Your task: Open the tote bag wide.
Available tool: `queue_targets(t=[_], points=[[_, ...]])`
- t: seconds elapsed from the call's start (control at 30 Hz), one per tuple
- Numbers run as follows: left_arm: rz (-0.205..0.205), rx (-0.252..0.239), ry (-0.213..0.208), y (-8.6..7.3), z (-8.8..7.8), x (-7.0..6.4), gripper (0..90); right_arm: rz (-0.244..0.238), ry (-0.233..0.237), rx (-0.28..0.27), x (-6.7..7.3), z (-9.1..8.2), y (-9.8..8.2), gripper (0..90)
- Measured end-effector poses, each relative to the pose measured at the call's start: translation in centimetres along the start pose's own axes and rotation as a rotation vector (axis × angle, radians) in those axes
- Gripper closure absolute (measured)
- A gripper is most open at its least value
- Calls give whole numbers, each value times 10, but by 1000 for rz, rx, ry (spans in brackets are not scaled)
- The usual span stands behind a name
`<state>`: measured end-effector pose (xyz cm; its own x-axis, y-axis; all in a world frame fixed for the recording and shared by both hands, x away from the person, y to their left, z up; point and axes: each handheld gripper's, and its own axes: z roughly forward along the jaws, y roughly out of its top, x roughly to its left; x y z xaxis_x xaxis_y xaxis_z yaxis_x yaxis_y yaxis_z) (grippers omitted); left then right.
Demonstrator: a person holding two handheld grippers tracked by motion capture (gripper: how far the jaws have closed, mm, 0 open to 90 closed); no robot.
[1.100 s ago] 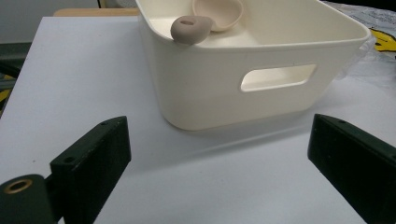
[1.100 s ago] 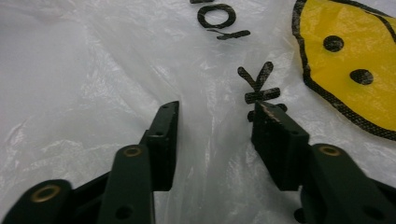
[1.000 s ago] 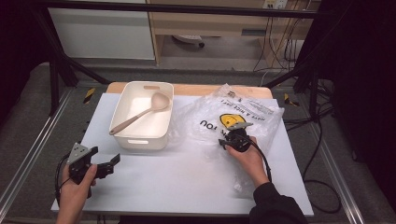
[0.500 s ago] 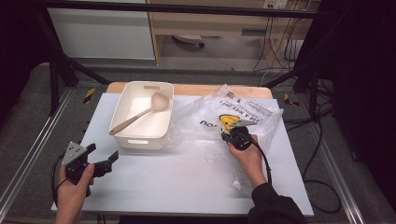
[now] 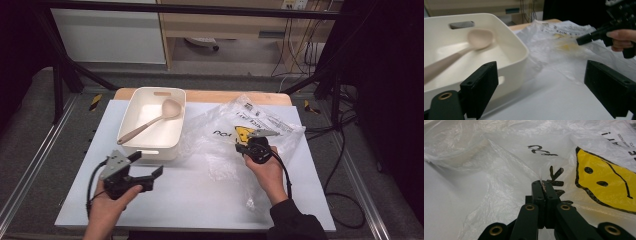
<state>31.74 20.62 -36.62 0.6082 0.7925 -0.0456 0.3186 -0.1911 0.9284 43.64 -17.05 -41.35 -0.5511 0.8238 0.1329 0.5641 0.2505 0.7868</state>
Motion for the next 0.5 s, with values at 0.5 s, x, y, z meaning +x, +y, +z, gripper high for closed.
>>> queue_targets(t=[0.5], points=[[21, 58, -120, -6, 85, -57, 155, -9, 29, -7, 7, -8, 1, 900]])
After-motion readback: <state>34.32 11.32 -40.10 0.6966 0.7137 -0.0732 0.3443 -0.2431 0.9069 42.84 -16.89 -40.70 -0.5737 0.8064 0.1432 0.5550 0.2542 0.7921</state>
